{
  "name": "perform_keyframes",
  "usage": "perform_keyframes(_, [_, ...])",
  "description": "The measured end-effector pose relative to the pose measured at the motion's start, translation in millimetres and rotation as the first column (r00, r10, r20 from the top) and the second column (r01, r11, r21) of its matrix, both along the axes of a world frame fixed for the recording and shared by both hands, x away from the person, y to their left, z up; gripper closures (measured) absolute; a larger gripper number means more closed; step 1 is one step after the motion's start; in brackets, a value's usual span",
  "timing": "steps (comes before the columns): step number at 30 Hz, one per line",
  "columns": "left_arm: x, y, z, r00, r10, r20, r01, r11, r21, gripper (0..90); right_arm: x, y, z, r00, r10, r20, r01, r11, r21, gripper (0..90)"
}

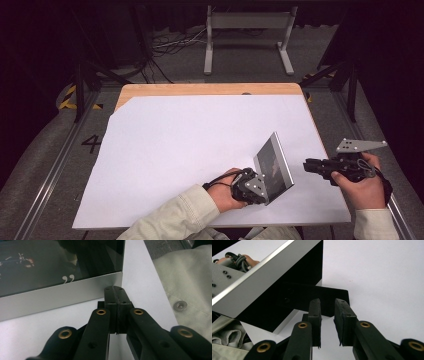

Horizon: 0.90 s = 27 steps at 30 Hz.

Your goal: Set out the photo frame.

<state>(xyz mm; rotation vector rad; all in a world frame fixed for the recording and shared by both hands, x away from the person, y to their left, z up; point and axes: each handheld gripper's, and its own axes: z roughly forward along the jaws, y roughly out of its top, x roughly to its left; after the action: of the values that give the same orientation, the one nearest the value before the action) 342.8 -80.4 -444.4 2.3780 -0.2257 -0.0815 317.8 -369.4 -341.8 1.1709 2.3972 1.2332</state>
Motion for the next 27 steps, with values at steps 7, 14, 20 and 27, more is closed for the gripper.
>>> perform_keyframes(7, [-2.7, -5.4, -2.0, 1.0000, 0.007, 0.007, -0.007, 0.9997, -0.023, 89.8, -0.4, 0.7, 0.5, 0.9999, -0.008, -0.011, 0.008, 1.000, 0.014, 75.3])
perform_keyframes(14, [-0.7, -0.9, -2.1, 0.9999, 0.008, -0.012, -0.009, 0.9997, -0.022, 87.9, -1.6, -0.5, 2.3, 0.9997, -0.022, -0.013, 0.023, 1.000, 0.021, 74.6])
perform_keyframes(20, [7.3, 13.7, -1.2, 0.9988, 0.040, -0.030, -0.040, 0.9991, -0.011, 87.2, -1.3, 0.4, 6.0, 0.9996, -0.026, -0.010, 0.027, 0.999, 0.032, 72.6])
perform_keyframes(27, [18.9, 35.5, 2.7, 0.9947, 0.088, -0.053, -0.089, 0.9960, -0.011, 87.3, 0.1, 3.1, 10.8, 0.9995, -0.015, -0.027, 0.017, 0.999, 0.042, 72.8])
